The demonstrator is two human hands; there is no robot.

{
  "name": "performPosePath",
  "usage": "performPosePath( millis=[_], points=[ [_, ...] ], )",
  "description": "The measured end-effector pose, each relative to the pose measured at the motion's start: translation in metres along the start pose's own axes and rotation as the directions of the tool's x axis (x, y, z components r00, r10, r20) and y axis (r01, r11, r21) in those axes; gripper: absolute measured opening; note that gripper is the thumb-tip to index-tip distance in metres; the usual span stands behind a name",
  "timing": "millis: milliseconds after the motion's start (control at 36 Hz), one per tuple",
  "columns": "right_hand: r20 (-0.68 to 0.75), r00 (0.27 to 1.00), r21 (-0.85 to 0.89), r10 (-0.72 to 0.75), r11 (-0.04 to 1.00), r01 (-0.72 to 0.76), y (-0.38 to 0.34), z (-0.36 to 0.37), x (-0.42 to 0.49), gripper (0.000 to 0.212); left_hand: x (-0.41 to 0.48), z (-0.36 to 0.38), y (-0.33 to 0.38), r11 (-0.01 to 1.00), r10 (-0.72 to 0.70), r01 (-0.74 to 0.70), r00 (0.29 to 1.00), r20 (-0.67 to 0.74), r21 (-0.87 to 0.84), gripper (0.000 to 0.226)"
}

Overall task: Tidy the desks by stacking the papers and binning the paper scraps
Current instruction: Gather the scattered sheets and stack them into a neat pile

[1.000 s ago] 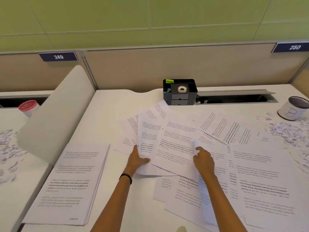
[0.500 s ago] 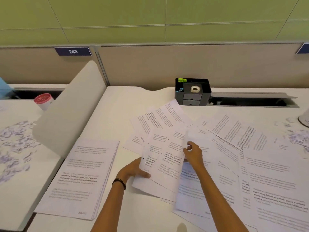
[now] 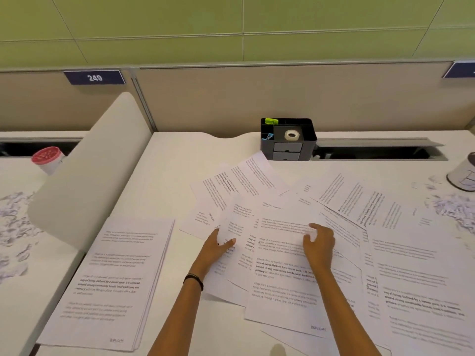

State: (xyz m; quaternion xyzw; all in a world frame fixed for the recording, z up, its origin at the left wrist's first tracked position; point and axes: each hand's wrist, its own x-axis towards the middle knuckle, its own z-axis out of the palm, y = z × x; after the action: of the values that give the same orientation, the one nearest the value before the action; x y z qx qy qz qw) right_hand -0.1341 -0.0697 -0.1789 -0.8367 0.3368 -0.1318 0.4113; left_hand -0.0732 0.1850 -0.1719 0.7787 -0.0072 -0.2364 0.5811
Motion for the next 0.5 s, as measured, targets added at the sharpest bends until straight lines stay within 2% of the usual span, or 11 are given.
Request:
performPosePath(
  millis=[111,222,500],
  points=[
    [-0.062,0.991,-0.125,0.116,0.985,-0.123,0.014,-0.010,-0.001,0.040,0.003,0.005,0.000,1.000,0.006,-0.005,1.000,-0.028,0.009,0.048],
    [-0.036,0.992,-0.208,0.124,0.970,-0.129,0.018,-0.010,-0.008,0.039,0.004,0.011,0.000,1.000,0.030,-0.029,0.999,-0.038,0.009,0.050],
    [0.067,0.988,-0.113,0.141,0.985,-0.133,0.005,-0.002,-0.017,0.036,-0.002,0.029,-0.001,0.998,0.030,-0.035,0.996,-0.086,-0.055,0.042]
  ],
)
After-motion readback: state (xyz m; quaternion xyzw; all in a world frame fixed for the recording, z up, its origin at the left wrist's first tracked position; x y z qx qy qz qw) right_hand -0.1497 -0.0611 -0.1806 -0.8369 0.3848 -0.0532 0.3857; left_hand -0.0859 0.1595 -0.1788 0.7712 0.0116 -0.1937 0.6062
